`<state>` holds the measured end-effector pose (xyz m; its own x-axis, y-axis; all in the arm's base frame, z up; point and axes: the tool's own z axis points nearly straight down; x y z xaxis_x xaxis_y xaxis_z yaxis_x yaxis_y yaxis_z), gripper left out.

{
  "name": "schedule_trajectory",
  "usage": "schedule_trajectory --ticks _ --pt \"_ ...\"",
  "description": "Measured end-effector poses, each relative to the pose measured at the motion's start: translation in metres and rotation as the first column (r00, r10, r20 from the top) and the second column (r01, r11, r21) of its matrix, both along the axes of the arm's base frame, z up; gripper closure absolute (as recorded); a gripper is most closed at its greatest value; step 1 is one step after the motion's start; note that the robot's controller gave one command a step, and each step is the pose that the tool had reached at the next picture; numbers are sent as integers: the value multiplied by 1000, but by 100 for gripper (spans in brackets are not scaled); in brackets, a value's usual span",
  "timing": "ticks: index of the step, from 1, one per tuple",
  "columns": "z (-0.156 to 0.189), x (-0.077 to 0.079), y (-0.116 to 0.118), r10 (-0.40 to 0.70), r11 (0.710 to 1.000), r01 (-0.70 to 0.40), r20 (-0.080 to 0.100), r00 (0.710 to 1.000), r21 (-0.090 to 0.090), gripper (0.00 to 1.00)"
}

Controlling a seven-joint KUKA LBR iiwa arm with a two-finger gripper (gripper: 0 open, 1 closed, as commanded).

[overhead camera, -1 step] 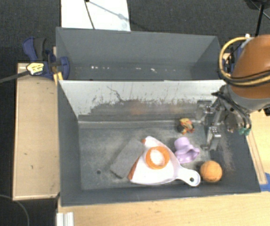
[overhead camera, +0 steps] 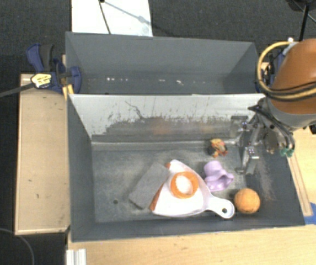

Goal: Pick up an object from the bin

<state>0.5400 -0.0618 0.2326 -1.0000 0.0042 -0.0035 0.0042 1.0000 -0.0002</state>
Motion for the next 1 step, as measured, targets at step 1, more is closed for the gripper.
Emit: schedule_trajectory --ticks 1 --pt "-38 -4 -2 48 999 -48 8 999 -1 0"
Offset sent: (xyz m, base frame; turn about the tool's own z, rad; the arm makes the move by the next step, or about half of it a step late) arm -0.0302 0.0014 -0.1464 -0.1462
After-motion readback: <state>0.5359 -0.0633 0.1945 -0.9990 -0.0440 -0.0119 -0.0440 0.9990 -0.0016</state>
